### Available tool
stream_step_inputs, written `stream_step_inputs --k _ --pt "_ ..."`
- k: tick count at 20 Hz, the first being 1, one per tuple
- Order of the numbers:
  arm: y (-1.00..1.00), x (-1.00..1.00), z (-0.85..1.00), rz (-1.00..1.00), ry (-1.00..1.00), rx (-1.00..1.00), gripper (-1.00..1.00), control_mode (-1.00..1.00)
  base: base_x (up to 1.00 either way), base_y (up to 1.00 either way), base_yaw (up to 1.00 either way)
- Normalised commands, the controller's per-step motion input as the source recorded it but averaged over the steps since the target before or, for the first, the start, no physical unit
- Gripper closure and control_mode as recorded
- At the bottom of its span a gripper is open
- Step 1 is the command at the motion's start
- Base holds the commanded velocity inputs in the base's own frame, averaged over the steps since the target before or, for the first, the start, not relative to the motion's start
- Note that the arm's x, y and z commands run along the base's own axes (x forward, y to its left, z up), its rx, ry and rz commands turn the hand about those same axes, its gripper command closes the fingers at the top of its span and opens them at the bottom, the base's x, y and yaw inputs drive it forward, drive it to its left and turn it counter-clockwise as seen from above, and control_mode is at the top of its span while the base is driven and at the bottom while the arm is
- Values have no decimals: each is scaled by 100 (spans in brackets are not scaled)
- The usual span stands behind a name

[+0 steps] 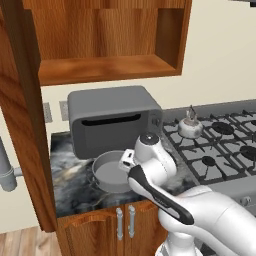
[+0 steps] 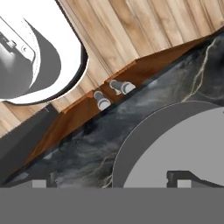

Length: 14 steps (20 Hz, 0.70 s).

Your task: Pick the kettle from the cabinet and place it on a stove burner. Then pick the pot from the counter and place it on another stove burner. Finally, turn both burners on.

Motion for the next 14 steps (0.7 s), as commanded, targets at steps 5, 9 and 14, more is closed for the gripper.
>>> stream_step_inputs --k 5,9,14 --pt "7 19 -26 -2 4 -2 -100 -100 0 0 0" --pt "7 19 -26 -2 5 -2 -100 -100 0 0 0" --pt "6 20 -21 -3 5 -1 -100 -100 0 0 0"
